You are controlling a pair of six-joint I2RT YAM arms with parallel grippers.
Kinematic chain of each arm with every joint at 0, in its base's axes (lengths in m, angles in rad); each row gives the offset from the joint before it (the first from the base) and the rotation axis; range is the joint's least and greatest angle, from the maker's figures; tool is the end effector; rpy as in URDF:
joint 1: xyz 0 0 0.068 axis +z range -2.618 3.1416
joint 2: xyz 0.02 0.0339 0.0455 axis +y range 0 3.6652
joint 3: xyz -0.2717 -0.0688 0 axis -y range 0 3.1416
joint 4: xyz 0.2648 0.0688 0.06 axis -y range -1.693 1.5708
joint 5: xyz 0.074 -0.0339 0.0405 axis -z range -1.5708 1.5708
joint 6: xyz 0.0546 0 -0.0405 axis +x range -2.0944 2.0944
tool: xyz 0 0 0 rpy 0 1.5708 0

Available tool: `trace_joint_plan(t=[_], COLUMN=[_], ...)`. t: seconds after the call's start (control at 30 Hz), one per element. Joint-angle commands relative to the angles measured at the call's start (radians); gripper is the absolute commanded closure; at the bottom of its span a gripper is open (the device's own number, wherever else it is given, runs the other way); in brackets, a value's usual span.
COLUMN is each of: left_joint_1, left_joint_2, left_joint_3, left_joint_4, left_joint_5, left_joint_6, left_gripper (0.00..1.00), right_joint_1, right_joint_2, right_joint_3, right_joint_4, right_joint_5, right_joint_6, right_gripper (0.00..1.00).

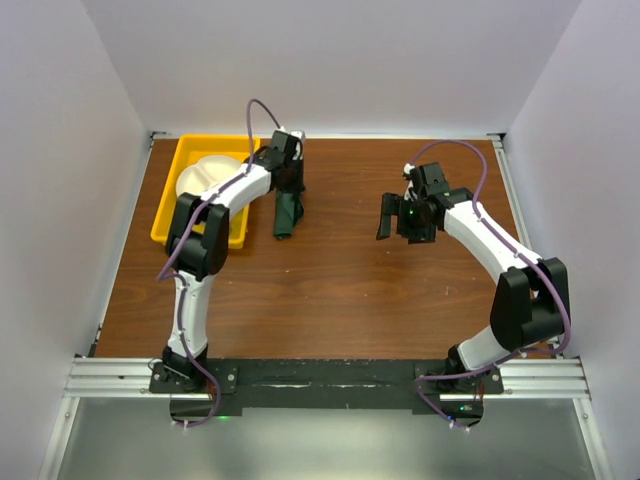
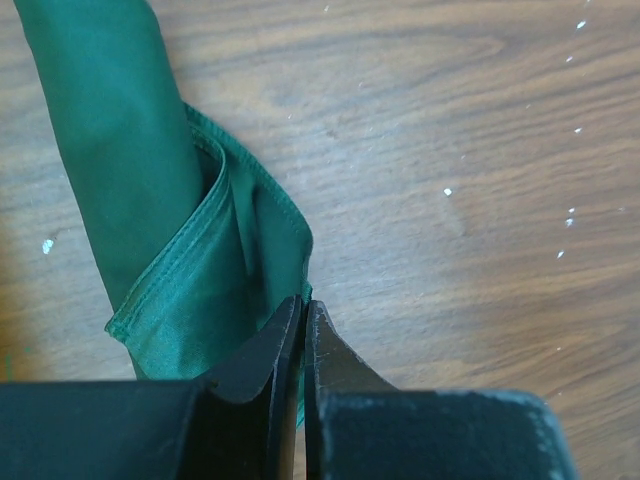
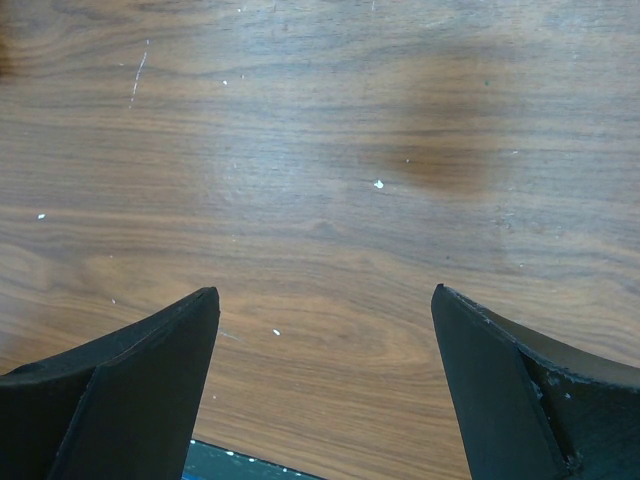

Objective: Fold the napkin, place the utensils inside, and roll it up
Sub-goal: Roll the napkin with the utensil

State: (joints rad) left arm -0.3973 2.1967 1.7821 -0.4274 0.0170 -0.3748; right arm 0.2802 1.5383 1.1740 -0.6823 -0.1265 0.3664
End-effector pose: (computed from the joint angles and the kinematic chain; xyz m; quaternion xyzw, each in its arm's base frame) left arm 0.4896 -0.2064 0.1860 0.0135 0.9342 -0.1415 0.3272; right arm 0.3288 0.1018 0.2358 0.0252 0.9637 0.1400 0.2258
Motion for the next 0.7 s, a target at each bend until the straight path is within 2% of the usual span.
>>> trace_joint_plan(t=[0.0, 0.67], left_joint_1=[0.025, 0.077], left_joint_2=[-0.084, -0.134], left_joint_3=[-0.039, -0.088], left_joint_4=[0.030, 0.029], left_joint_5=[0.017, 0.021], left_joint_6=[-0.009, 0.000], left_gripper=[0.92, 0.92], right_joint_1=[-0.006, -0.006], right_joint_2=[0.005, 0.029], right_joint_3=[0.032, 0.036], right_joint_4=[0.018, 0.024], right_joint_5=[-0.024, -0.024], right_joint_6=[0.002, -0.003], right_gripper=[0.09, 0.08])
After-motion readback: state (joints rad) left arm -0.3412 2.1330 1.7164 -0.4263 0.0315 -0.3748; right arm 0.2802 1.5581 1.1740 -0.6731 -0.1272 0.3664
